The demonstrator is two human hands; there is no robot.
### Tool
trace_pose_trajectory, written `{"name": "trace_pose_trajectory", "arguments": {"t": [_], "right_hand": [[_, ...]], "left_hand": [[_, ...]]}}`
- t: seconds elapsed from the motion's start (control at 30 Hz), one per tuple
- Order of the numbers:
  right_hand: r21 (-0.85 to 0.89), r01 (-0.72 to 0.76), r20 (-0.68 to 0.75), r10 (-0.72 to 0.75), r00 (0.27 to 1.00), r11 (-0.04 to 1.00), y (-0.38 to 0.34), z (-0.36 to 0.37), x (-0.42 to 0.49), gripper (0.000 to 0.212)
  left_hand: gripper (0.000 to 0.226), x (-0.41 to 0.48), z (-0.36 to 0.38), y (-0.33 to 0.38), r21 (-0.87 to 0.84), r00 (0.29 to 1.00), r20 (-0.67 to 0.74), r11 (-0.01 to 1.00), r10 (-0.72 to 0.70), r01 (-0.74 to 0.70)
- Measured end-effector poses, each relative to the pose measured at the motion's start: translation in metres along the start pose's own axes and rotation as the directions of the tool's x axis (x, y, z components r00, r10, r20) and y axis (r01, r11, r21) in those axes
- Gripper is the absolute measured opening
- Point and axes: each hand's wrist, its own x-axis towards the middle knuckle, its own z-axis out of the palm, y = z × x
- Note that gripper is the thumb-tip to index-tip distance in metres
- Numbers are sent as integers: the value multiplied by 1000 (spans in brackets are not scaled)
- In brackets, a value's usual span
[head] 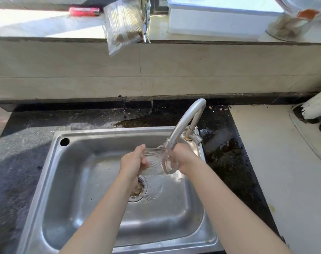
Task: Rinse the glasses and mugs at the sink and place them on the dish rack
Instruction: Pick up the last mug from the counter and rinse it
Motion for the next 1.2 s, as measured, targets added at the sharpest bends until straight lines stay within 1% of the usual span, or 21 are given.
{"name": "trace_pose_trajectory", "arguments": {"t": [0.07,0.17,0.23,0.3,0.33,0.37,0.4,0.47,0.5,0.53,0.57,0.63,0.7,0.73,0.77,0.87,0.9,0.97,1.07,1.17,1.2], "right_hand": [[47,74,-18,-73,997,996,0,9,-2,21],[-276,342,-136,-389,911,898,15,29,-5,26],[-565,413,-198,-604,772,714,31,39,-8,30],[-824,434,-26,-790,612,364,40,39,-10,41],[-859,451,59,-828,557,242,43,36,-10,41],[-847,480,89,-829,552,229,39,33,-11,39],[-806,488,42,-789,613,335,34,30,-14,35],[-568,416,-134,-579,804,710,27,30,-11,23],[-486,352,-200,-494,846,800,25,32,-9,21],[-494,340,-223,-494,840,801,26,34,-7,22],[-590,378,-207,-586,783,714,29,36,-8,26],[-814,468,-29,-830,557,343,37,35,-14,36],[-881,472,178,-891,417,45,43,25,-13,36],[-868,495,203,-878,433,44,41,22,-12,36],[-841,514,153,-838,524,168,38,21,-15,35],[-472,333,-81,-416,906,816,22,21,-21,28],[-325,244,-98,-289,952,914,16,19,-23,26],[-284,230,-95,-266,959,931,10,18,-25,24],[-586,369,-98,-515,852,721,19,22,-33,35],[-913,398,145,-840,522,90,46,21,-34,44],[-927,375,198,-852,485,-2,51,18,-32,45]], "left_hand": [[33,0,-4,-1,-115,997,-66,993,-45,37],[33,-6,-2,-4,-176,994,-82,983,-74,59],[31,-10,0,-6,-216,992,-62,972,-112,96],[30,-15,-1,-6,-227,990,-57,967,-130,114],[31,-16,-3,-7,-210,989,-68,971,-130,113],[33,-17,-3,-8,-184,989,-84,977,-120,103],[34,-18,-3,-8,-163,990,-101,983,-102,85],[34,-20,1,-5,-116,990,-134,993,-49,33],[33,-21,3,-3,-103,989,-145,995,-25,10],[33,-22,6,-1,-107,988,-155,994,-13,-4],[33,-22,7,0,-124,986,-165,992,-8,-12],[34,-23,5,1,-150,984,-178,989,-10,-17],[33,-23,3,2,-149,984,-176,989,-5,-22],[32,-23,3,1,-136,984,-178,990,-1,-24],[31,-24,3,2,-118,983,-181,993,7,-29],[29,-25,5,2,-42,985,-163,997,62,-70],[29,-26,5,2,-6,985,-150,996,89,-91],[31,-29,7,1,51,983,-116,990,139,-134],[28,-29,9,5,80,978,-102,982,181,-173],[34,-24,12,7,68,978,-114,984,174,-167],[36,-24,12,7,59,980,-113,985,165,-159]]}}
